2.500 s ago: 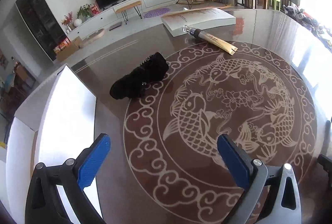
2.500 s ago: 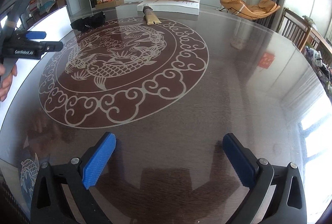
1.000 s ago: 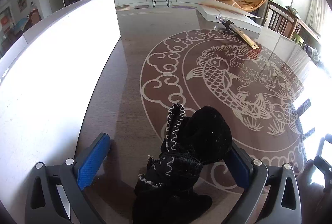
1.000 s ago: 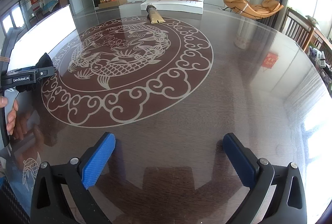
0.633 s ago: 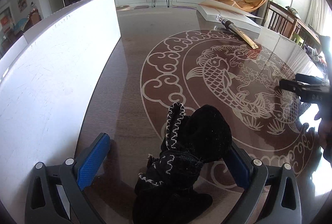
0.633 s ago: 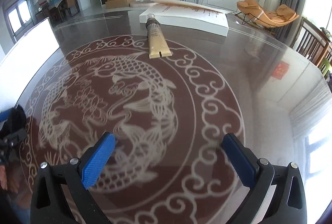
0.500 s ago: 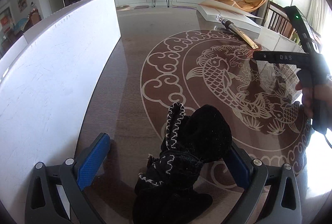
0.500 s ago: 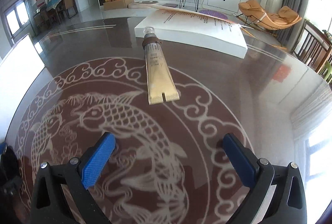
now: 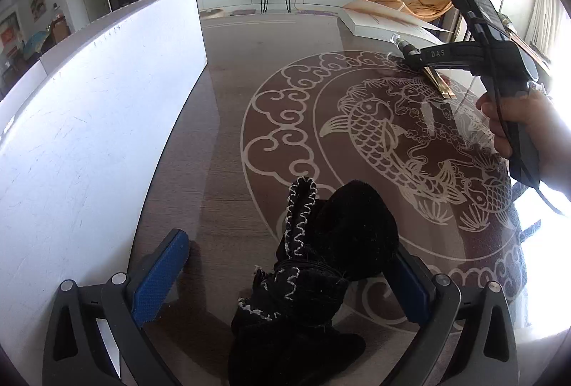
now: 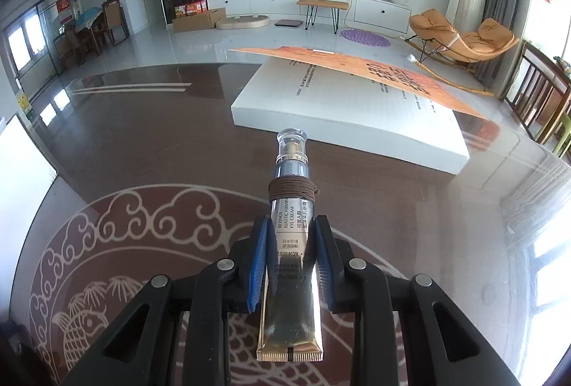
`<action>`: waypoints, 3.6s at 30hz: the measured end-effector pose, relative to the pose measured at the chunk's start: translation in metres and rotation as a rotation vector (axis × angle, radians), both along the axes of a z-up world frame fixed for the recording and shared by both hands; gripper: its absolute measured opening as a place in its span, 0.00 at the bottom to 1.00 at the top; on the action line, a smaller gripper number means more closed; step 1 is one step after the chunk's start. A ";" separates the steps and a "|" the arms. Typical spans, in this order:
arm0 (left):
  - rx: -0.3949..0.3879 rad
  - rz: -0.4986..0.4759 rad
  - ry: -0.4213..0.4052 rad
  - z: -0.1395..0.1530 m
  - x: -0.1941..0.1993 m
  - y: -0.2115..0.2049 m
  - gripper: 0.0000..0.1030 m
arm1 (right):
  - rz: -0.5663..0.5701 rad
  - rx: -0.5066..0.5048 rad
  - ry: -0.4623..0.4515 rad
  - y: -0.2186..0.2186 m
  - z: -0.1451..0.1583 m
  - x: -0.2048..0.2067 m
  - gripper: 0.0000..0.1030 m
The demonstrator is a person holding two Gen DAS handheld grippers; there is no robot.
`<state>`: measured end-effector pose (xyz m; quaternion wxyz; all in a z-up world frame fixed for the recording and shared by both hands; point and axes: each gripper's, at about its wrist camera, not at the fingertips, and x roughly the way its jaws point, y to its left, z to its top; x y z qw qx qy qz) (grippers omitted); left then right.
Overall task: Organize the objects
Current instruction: 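Grasp the gold paint tube with the right tool while the left tool holds the scrunchie, then lift the scrunchie and paint tube in both tools, then carry the scrunchie and paint tube into the cardboard box and open both tools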
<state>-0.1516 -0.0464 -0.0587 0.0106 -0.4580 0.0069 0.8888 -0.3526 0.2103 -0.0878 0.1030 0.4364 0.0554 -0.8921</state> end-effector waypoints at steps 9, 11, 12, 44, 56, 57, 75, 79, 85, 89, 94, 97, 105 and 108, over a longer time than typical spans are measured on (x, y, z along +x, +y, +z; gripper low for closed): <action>0.000 0.000 0.000 0.000 0.000 0.000 1.00 | -0.037 0.013 -0.005 0.046 0.003 0.172 0.26; 0.000 0.000 0.000 0.000 0.000 0.000 1.00 | -0.073 0.003 0.007 0.051 0.003 0.214 0.26; 0.000 0.000 0.000 0.000 0.000 0.000 1.00 | -0.091 -0.002 0.015 0.052 0.003 0.232 0.26; 0.000 0.000 0.000 0.000 -0.001 0.000 1.00 | -0.151 0.003 -0.038 0.045 -0.004 0.262 0.98; 0.127 -0.099 0.122 0.038 0.067 0.025 0.30 | -0.077 -0.224 -0.020 0.044 0.039 0.280 0.25; 0.148 -0.096 0.144 0.048 0.077 0.023 0.30 | -0.068 -0.254 -0.011 0.040 0.048 0.282 0.25; 0.101 0.371 0.095 0.117 0.135 -0.237 0.34 | 0.535 -0.423 -0.049 -0.299 0.153 0.290 0.26; 0.111 0.454 0.005 0.094 0.145 -0.268 0.44 | 0.589 -0.356 -0.167 -0.354 0.116 0.295 0.42; -0.060 0.534 0.102 0.109 0.167 -0.260 1.00 | 0.585 -0.328 -0.082 -0.335 0.123 0.307 0.73; -0.097 0.651 0.124 0.122 0.178 -0.256 1.00 | 0.548 -0.256 -0.024 -0.311 0.142 0.305 0.87; -0.047 0.653 0.040 0.130 0.181 -0.246 1.00 | 0.512 -0.165 -0.027 -0.301 0.149 0.298 0.93; -0.015 0.639 -0.009 0.130 0.183 -0.245 1.00 | 0.495 -0.122 -0.050 -0.302 0.148 0.290 0.93; -0.012 0.623 0.030 0.138 0.189 -0.245 1.00 | 0.513 -0.076 -0.049 -0.316 0.139 0.291 0.93; -0.014 0.631 0.041 0.137 0.189 -0.245 1.00 | 0.514 -0.069 -0.022 -0.318 0.140 0.294 0.93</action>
